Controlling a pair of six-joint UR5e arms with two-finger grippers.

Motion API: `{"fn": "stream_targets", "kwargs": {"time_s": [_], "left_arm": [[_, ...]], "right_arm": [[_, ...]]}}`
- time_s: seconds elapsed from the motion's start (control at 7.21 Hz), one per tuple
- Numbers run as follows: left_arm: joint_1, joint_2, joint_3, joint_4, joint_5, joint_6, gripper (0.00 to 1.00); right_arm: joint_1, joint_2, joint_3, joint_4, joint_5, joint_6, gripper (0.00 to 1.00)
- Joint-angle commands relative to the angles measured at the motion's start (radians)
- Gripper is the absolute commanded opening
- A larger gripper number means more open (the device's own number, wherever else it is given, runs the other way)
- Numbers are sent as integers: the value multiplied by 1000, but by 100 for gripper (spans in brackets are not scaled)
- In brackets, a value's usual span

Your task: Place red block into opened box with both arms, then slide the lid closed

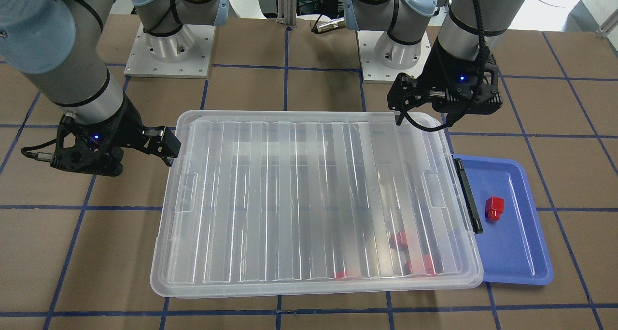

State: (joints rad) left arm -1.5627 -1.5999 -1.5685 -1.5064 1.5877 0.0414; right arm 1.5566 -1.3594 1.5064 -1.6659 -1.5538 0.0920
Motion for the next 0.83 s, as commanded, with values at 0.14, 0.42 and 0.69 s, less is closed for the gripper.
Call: {"fn": "stream_targets", "kwargs": {"time_s": [0.14, 0.42, 0.69], "left_arm": [[1, 0, -1, 0, 0, 0, 100], [1, 0, -1, 0, 0, 0, 100], [1, -2, -1, 0, 0, 0, 100]], "right_arm": [[-1, 40, 90, -29, -2, 14, 100], [-1, 45, 95, -29, 0, 12, 100], [-3, 54, 83, -32, 0, 8, 100]]}}
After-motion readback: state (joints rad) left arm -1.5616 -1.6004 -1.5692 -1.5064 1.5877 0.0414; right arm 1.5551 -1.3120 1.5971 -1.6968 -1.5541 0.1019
